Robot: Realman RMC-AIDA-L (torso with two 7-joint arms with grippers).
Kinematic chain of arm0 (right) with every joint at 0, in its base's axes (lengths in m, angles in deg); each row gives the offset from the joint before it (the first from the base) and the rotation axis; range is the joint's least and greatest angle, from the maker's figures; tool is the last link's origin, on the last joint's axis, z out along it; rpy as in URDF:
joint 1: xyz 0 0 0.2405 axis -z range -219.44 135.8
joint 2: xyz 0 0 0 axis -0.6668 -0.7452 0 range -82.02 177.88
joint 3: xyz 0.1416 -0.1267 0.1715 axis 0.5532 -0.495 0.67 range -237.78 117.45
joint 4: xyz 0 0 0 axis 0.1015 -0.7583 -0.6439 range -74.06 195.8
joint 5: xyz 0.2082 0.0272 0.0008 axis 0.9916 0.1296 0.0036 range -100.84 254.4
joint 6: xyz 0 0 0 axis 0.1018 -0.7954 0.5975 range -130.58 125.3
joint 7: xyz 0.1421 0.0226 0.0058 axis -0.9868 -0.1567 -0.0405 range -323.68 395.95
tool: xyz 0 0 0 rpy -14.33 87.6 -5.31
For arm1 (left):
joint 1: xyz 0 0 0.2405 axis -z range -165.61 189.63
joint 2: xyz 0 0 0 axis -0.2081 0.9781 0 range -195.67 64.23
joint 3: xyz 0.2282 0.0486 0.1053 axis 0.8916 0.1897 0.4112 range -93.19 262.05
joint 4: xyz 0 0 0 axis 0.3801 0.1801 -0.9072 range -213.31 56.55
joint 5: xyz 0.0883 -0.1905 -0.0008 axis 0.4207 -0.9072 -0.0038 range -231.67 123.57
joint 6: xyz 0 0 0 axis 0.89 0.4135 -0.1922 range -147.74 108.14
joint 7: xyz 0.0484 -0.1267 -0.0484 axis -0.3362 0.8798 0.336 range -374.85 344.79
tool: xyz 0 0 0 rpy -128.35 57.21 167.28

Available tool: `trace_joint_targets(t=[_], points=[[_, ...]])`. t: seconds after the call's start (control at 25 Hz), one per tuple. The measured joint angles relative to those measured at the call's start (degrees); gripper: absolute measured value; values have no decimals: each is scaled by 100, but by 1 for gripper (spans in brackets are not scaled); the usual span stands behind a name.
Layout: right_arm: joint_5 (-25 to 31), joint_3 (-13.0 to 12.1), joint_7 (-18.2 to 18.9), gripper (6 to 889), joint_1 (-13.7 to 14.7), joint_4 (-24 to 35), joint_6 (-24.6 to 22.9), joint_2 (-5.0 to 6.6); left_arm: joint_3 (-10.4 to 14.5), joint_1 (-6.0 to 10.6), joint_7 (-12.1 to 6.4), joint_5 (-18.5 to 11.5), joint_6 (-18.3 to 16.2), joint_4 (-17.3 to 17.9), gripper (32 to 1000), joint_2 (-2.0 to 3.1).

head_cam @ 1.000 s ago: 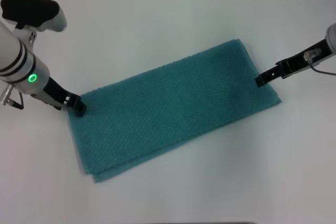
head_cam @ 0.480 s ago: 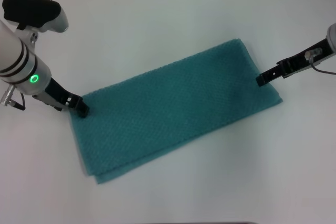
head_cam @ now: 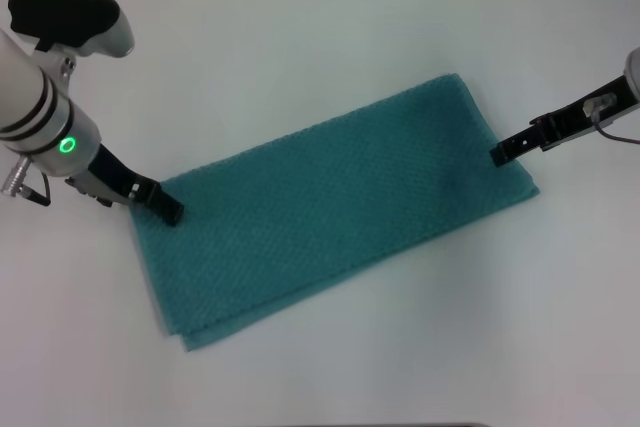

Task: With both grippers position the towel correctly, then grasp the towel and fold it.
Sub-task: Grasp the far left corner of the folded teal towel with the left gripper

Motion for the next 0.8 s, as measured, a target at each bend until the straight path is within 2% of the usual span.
trace_joint_targets(t=[0.12, 0.32, 0.64, 0.8], points=[[0, 0, 0, 789, 7, 0, -4, 0, -32, 8, -12, -90, 139, 97, 954, 29], [0, 0, 0, 787, 8, 0, -8, -1, -65, 8, -12, -96, 190, 130, 1000, 31], [0, 0, 4, 784, 2, 0, -8, -1, -63, -11, -11, -49, 96, 99, 667, 36], [0, 0, 7, 782, -11, 0, -4, -2, -28, -20, -16, -44, 40, 82, 603, 39]])
